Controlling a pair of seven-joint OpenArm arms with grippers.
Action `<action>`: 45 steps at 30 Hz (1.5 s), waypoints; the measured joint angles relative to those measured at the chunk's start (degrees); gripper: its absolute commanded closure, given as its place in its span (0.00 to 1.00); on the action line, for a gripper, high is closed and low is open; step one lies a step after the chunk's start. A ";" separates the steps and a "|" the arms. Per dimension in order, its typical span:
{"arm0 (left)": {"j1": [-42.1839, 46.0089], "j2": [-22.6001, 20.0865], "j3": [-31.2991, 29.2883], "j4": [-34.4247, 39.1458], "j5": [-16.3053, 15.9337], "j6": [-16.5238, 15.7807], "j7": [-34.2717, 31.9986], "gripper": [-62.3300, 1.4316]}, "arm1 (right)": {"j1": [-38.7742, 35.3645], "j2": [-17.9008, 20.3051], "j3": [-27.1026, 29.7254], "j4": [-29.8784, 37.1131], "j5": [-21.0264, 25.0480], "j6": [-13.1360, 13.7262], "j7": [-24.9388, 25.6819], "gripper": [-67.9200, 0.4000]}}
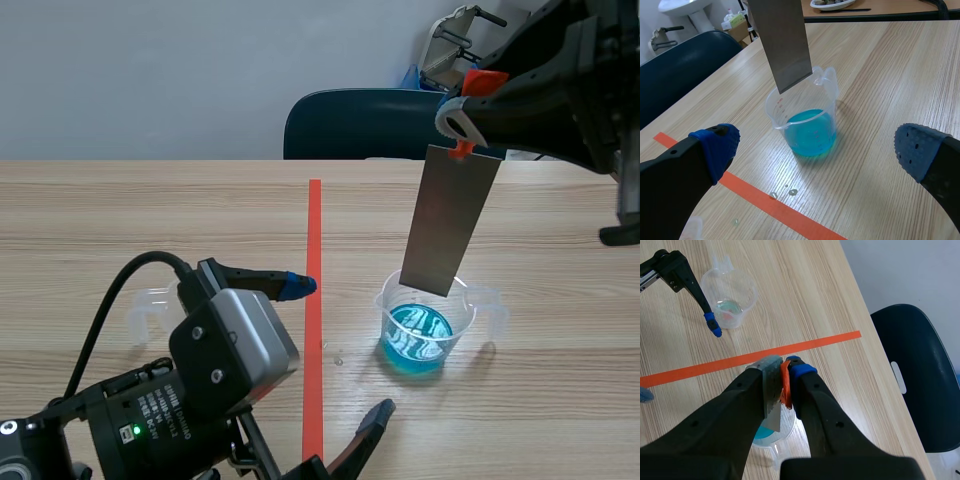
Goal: Do the redox reaction experiment
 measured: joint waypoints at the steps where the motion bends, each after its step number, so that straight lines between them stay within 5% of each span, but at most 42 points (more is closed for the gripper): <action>1: 0.00 0.00 0.00 0.00 0.00 0.00 0.00 0.00 | 0.00 0.00 0.00 0.00 0.00 0.00 0.00 0.99; 36: 0.00 0.00 0.00 0.00 0.00 0.00 0.00 0.00 | 0.00 0.00 0.00 0.00 0.00 0.00 -0.04 0.99; 37: 0.00 0.00 0.00 0.00 0.00 0.00 0.00 0.03 | 0.00 0.00 0.00 0.00 0.00 0.00 -0.04 0.99; 45: 0.00 0.00 0.00 0.00 -0.02 0.00 0.07 0.96 | 0.00 0.00 0.00 0.00 -0.02 0.00 -0.04 0.99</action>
